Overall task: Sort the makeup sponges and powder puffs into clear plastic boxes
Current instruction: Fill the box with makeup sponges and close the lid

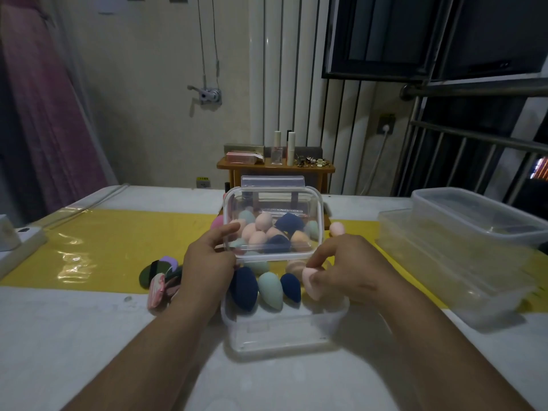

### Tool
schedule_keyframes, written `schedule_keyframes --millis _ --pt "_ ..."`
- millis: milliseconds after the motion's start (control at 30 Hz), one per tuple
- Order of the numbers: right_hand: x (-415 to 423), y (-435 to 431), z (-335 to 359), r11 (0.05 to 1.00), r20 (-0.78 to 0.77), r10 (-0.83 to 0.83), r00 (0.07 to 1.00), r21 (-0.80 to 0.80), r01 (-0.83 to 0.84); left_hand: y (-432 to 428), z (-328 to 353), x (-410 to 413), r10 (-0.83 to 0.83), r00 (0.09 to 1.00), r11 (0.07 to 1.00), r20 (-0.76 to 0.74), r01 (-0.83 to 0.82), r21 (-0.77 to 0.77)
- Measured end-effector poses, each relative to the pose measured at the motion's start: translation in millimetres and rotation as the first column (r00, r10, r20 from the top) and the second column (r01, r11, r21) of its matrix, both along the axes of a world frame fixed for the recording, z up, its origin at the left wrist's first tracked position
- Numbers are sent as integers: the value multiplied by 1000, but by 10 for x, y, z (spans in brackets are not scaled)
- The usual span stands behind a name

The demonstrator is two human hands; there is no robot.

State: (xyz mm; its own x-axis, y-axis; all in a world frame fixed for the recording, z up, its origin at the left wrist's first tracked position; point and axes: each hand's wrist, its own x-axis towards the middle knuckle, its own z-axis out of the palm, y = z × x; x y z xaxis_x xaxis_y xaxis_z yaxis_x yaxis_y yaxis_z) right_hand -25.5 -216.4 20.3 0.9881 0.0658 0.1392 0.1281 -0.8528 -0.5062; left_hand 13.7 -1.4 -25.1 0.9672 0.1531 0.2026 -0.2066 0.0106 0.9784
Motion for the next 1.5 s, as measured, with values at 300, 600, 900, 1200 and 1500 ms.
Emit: schedule_keyframes --millis 300,600,900,1200,1500 --pt "-10 80 -36 983 52 -36 998 -176 44 2 2 -14 3 1000 1000 -5 -3 2" --pt "99 118 -81 947 52 -62 997 -312 75 -10 33 -44 4 1000 1000 -9 -4 -8" --pt "125 -13 -145 991 110 -23 994 133 8 -19 40 -44 16 1000 1000 -4 -16 -1" --pt "344 -296 -287 922 173 -284 943 318 220 -12 46 -51 20 1000 1000 -15 -20 -9" --pt "629 -487 -621 958 59 -276 959 91 270 -86 25 -85 91 995 996 29 -92 14"
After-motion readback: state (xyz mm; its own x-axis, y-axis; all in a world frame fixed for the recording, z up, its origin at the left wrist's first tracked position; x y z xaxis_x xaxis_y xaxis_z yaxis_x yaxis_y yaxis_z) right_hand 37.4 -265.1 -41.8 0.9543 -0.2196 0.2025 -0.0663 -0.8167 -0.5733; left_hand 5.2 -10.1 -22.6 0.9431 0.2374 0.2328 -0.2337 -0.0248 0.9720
